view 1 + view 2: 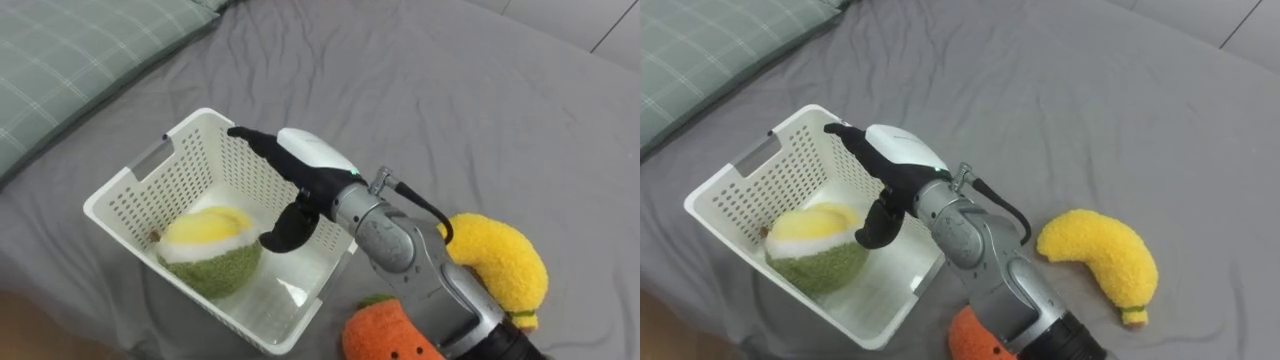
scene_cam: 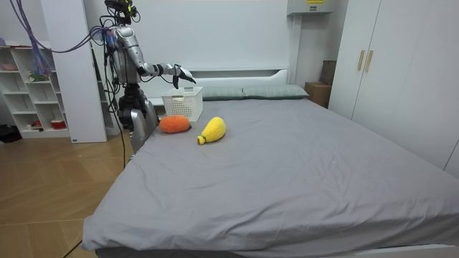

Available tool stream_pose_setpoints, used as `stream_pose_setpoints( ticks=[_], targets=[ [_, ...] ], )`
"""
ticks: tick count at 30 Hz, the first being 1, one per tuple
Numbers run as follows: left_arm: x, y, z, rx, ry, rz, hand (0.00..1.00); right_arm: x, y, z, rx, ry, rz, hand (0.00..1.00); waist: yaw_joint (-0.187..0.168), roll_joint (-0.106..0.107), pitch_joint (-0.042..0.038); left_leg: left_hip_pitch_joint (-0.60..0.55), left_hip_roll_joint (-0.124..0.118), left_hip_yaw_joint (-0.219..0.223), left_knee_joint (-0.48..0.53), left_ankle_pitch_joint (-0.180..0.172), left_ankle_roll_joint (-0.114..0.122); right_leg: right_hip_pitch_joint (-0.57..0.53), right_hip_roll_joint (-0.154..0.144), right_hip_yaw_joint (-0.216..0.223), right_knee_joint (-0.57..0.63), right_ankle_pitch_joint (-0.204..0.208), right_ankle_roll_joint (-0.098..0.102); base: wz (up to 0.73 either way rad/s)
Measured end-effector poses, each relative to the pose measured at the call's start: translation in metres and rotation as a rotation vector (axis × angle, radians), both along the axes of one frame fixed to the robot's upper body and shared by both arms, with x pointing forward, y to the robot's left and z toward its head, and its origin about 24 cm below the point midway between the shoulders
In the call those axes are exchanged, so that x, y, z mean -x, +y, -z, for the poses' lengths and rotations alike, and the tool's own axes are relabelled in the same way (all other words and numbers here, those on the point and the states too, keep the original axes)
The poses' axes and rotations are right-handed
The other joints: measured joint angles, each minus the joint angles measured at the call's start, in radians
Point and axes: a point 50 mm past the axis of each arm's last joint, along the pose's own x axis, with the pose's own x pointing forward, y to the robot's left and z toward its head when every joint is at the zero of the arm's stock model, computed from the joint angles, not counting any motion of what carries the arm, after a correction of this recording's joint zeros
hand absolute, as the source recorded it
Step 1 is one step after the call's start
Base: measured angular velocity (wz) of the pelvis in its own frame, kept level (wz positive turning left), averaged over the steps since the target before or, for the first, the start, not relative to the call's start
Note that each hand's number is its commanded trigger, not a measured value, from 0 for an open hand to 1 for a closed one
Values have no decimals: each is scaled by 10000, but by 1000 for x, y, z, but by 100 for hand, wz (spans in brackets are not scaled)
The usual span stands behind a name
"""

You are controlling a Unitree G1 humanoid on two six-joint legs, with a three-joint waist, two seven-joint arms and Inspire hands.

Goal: Collect toys from the bed

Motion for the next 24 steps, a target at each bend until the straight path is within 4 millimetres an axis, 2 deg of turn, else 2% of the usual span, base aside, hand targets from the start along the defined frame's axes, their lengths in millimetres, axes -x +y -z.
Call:
stream_pose_setpoints(
  ticks=[9,14,17,19,24],
  targets=[
    [2,0,1,173,154,25,0,-2,-4,-1,-228,126,97,0,-44,11,-4,55,1,11,31,2,0,8,-2,3,-7,0,0,0],
    [6,0,2,195,350,-59,0,-4,-12,-5,-117,-134,239,0,-306,138,-14,73,1,39,48,5,3,18,-7,11,0,0,0,0],
    [8,1,3,197,442,-150,0,-8,-22,-13,-354,-393,592,0,-563,264,-18,187,10,80,19,5,4,98,-4,30,7,0,0,-4],
    [9,2,3,195,451,-250,0,-13,-30,-17,-467,-619,975,0,-764,266,-22,221,10,71,12,5,4,160,0,26,3,0,0,0],
    [12,5,3,86,506,-389,0,-23,-59,-23,-577,-1252,2340,0,-1011,253,-43,273,21,159,8,3,4,155,12,179,13,6,4,-5]
  ],
)
